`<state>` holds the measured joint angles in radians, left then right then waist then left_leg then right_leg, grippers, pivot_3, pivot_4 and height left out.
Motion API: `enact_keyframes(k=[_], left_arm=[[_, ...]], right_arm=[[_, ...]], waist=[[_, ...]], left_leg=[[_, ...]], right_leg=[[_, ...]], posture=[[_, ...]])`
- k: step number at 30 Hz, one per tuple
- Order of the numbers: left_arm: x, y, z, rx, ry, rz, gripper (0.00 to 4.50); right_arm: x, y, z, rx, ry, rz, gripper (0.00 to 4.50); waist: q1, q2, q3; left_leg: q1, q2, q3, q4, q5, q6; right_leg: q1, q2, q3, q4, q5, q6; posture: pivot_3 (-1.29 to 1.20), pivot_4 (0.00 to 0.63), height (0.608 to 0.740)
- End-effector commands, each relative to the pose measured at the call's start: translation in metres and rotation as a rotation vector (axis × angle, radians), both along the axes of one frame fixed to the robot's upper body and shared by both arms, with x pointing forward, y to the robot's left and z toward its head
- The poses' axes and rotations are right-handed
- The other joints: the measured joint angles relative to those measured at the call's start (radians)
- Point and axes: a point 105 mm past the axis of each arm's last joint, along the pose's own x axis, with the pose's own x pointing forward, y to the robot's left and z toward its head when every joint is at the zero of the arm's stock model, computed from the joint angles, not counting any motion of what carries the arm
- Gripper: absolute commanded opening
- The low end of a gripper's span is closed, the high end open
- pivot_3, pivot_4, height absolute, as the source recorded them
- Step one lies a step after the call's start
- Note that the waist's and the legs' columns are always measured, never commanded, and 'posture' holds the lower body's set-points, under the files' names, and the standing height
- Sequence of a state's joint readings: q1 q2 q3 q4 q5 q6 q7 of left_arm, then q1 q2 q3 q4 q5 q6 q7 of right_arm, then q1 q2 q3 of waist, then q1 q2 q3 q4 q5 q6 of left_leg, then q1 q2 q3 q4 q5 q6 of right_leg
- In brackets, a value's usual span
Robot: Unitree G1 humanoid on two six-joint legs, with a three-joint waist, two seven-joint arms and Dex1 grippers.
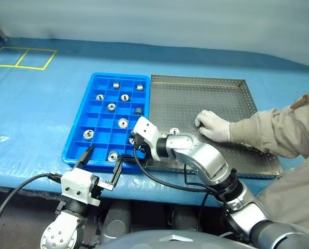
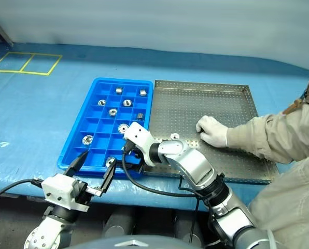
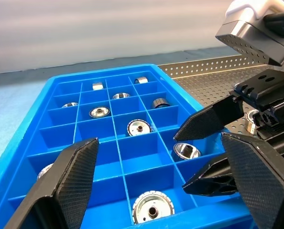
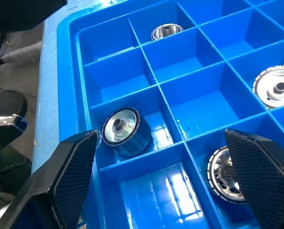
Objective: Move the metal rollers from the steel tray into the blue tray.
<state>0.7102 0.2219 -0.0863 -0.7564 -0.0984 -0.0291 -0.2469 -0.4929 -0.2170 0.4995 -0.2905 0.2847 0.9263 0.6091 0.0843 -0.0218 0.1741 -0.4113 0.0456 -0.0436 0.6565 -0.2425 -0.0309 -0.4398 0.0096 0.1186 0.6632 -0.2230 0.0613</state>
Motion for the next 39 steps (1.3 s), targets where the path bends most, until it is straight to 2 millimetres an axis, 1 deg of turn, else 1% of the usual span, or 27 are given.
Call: enact_keyframes(k=[1,39], left_arm=[[-0.0019,-0.0009,0.0079,-0.002,-0.026,-0.009,4.50],[0.0022,-0.0009,0.0077,-0.002,-0.030,-0.017,4.50]], right_arm=[[-0.0051,0.0048,0.0124,0.039,-0.032,0.029,4.49],[-0.0013,0.0005,0.0131,0.034,-0.038,0.009,4.49]], waist=[[0.000,0.000,0.000],[0.000,0.000,0.000]], left_leg=[[0.000,0.000,0.000,0.000,0.000,0.000],[0.000,0.000,0.000,0.000,0.000,0.000]], right_leg=[[0.000,0.000,0.000,0.000,0.000,0.000],[0.000,0.000,0.000,0.000,0.000,0.000]], posture=[[0.30,0.150,0.740],[0.29,0.150,0.740]])
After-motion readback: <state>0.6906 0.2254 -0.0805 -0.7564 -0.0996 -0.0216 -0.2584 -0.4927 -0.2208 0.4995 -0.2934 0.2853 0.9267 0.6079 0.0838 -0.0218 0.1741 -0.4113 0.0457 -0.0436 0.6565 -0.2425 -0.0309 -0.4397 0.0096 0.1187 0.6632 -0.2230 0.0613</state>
